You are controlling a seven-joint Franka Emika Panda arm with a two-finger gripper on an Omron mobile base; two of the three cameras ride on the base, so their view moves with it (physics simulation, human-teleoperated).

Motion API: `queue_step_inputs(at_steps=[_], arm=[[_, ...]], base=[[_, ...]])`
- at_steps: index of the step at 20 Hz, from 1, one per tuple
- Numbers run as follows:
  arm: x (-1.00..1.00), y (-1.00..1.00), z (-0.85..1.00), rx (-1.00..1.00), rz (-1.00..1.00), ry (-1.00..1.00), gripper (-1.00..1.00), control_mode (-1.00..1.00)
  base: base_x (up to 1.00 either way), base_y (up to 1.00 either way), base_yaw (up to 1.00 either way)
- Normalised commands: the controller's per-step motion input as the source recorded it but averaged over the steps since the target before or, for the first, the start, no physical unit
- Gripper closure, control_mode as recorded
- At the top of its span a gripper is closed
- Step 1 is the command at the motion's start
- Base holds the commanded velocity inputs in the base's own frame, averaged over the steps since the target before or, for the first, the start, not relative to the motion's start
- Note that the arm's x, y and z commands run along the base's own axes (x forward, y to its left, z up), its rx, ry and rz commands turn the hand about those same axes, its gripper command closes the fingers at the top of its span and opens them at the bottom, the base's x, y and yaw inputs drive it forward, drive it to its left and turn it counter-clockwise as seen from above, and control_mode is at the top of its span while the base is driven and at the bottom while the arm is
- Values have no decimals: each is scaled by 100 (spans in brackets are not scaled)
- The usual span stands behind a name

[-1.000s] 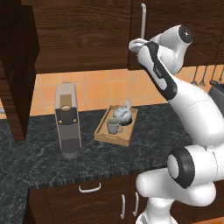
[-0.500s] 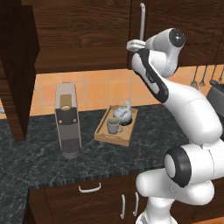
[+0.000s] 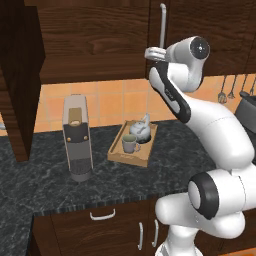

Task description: Pick the kettle from the counter and place it on the tray. Then pick the mug from the cabinet and place it on the tray. Then close the cabinet doors.

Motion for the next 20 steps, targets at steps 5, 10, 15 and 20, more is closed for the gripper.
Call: queue_step_inputs(at_steps=[5, 10, 15, 20], arm=[[-19, 1, 0, 0, 0, 0, -100, -100], [-25, 7, -1, 0, 0, 0, -100, -100], [-2, 18, -3, 0, 0, 0, -100, -100], [-21, 6, -3, -3, 0, 0, -100, -100]], base=[[0, 0, 0], [0, 0, 0], [0, 0, 0], [0, 0, 0]])
